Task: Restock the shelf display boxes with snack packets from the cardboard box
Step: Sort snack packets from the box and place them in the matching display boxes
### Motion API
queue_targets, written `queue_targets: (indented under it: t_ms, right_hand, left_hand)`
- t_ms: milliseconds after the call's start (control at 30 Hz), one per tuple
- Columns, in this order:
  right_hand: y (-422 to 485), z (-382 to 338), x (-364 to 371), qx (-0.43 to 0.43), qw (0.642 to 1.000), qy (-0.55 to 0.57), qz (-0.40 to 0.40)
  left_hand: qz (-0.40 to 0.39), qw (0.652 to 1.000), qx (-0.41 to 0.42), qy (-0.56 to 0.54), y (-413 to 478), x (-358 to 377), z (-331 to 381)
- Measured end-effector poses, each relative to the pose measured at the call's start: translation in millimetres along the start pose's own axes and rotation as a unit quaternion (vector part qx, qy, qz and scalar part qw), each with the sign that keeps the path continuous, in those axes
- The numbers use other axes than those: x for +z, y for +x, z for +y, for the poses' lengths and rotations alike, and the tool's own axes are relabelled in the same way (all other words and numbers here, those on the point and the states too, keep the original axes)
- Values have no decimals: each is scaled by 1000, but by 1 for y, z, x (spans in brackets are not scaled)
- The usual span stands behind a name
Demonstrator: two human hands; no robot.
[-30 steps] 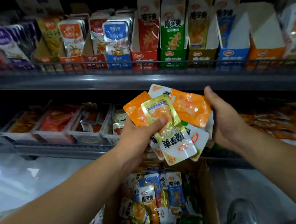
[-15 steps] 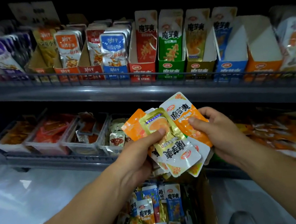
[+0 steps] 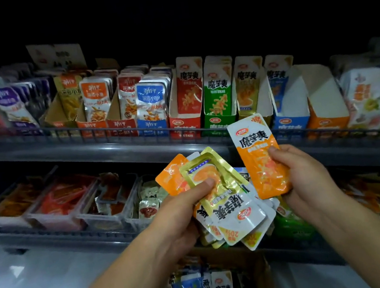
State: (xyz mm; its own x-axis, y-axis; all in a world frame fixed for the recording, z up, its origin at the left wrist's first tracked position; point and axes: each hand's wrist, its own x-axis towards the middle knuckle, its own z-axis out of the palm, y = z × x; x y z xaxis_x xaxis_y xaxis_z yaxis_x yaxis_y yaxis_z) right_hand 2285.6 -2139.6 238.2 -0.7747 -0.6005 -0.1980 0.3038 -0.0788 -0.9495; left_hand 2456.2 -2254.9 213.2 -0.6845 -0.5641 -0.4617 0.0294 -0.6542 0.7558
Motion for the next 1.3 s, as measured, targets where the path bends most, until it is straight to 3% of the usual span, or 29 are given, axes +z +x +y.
queue_targets:
  t_ms: [333,633,1133,1300]
  right_hand:
    - [14,-49,-39,-154,984,-91,-17]
    - [82,-157,-92,-334,885,-322,24]
    - [146,-193,-126,-339,840,-420,46]
    - [162,-199,-123,-363,792,-488,52]
  left_hand:
    - [-24,999,-14,27,3,27,5]
    - [-40,998,-16,34,25,70,-1]
    - [-58,997,18,54,39,133,-1]
    - [-59,997,17,50,43,133,5]
